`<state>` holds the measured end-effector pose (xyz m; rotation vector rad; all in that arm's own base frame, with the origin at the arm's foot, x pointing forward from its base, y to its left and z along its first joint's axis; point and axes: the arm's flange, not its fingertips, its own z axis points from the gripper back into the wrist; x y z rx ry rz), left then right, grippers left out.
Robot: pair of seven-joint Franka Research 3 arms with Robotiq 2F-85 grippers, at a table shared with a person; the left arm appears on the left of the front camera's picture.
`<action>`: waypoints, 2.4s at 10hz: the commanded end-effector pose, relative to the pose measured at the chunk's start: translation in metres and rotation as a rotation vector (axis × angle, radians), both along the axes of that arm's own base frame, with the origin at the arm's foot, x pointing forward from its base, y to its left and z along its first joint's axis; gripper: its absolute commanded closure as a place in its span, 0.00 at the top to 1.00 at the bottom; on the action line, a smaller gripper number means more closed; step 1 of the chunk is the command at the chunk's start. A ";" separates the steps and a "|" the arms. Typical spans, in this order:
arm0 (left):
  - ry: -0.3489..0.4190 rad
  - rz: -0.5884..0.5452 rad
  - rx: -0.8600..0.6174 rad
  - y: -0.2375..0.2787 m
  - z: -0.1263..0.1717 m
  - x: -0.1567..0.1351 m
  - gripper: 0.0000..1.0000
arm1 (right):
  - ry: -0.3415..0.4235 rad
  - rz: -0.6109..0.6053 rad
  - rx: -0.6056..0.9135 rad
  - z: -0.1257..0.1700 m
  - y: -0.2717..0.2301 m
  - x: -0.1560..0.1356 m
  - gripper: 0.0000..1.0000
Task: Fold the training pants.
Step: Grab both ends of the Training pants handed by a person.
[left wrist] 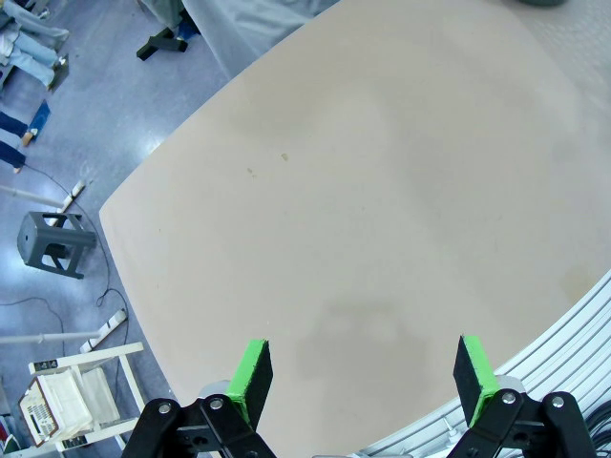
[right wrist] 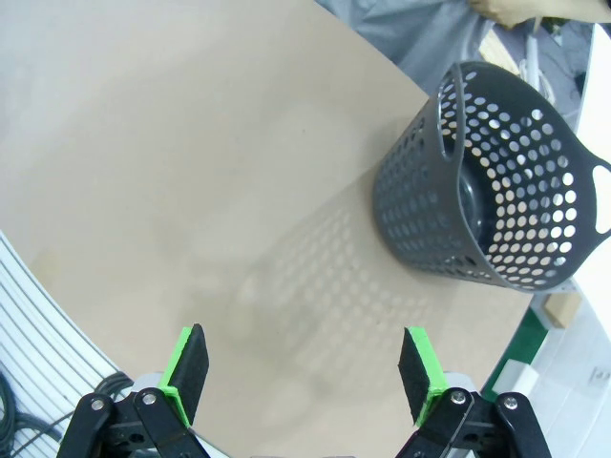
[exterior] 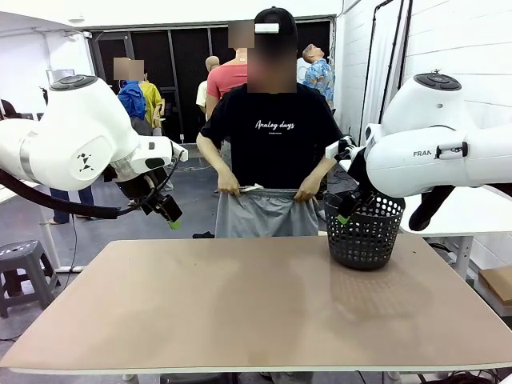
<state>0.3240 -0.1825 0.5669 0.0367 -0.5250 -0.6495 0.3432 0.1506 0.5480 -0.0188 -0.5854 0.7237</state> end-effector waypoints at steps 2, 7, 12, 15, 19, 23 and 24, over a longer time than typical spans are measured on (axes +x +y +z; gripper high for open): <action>-0.005 -0.004 -0.002 0.000 0.000 0.000 1.00 | -0.003 0.003 0.004 -0.001 0.001 0.001 1.00; -0.005 -0.004 -0.002 0.000 0.000 0.000 1.00 | -0.003 0.003 0.004 -0.001 0.001 0.001 1.00; -0.005 -0.004 -0.002 0.000 0.000 0.000 1.00 | -0.003 0.003 0.004 -0.001 0.001 0.001 1.00; -0.005 -0.004 -0.002 0.000 0.000 0.000 1.00 | -0.003 0.003 0.004 -0.001 0.001 0.001 1.00; -0.005 -0.004 -0.002 0.000 0.000 0.000 1.00 | -0.003 0.003 0.004 -0.001 0.001 0.001 1.00; -0.005 -0.004 -0.002 0.000 0.000 0.000 1.00 | -0.003 0.003 0.004 -0.001 0.001 0.001 1.00; -0.005 -0.004 -0.002 0.000 0.000 0.000 1.00 | -0.003 0.003 0.004 -0.001 0.001 0.001 1.00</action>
